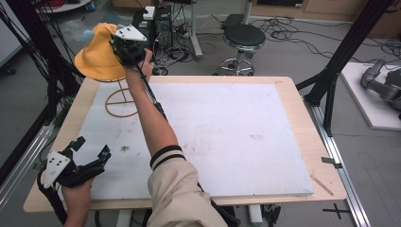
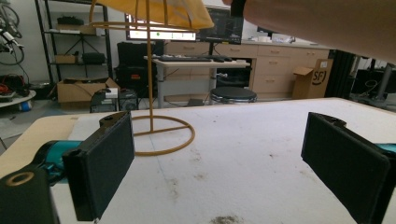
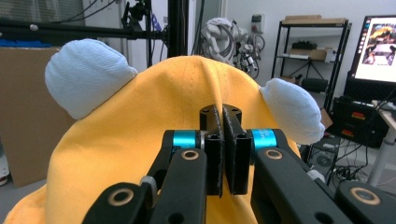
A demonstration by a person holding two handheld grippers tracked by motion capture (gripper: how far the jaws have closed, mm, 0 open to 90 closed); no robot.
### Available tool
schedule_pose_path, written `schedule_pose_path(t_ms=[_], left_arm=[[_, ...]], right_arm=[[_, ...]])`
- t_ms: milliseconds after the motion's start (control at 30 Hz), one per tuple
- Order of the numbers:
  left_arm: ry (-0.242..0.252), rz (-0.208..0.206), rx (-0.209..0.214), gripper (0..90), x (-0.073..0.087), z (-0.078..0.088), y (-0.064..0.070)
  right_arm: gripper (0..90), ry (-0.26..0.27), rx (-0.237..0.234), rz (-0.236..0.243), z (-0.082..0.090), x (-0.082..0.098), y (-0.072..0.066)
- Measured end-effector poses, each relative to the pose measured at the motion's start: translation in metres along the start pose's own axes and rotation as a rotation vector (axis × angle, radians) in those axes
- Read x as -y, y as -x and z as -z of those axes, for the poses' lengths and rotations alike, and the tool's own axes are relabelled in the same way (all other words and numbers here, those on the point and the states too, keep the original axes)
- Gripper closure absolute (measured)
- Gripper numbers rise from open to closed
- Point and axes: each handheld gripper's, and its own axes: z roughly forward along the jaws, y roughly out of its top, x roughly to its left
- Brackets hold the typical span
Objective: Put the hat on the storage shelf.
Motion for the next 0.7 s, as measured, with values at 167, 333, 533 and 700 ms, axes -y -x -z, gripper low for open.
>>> schedule_pose_path(t_ms=[167,333,533,700], left_arm=[[-0.001,-0.004,0.001,10.1,0.000,0.000,0.001],[-0.001,0.002,-0.002,10.0,0.000,0.000,0.000],[-0.001,0.004,-0.011,9.9,0.001,0.000,0.000],[0.005,0.003,-0.017,9.8,0.000,0.003,0.000]], right_arm=[[88.4,-0.032,-0.002,-0.004,-0.003,0.014,-0.003],[87.5,-0.025,0.000,-0.001,-0.003,0.018,-0.004],[52.5,0.012,0.071,-0.002,0.003,0.020,-0.006],[34.3,0.043,0.138,-0.061,0.011,0.019,-0.001]])
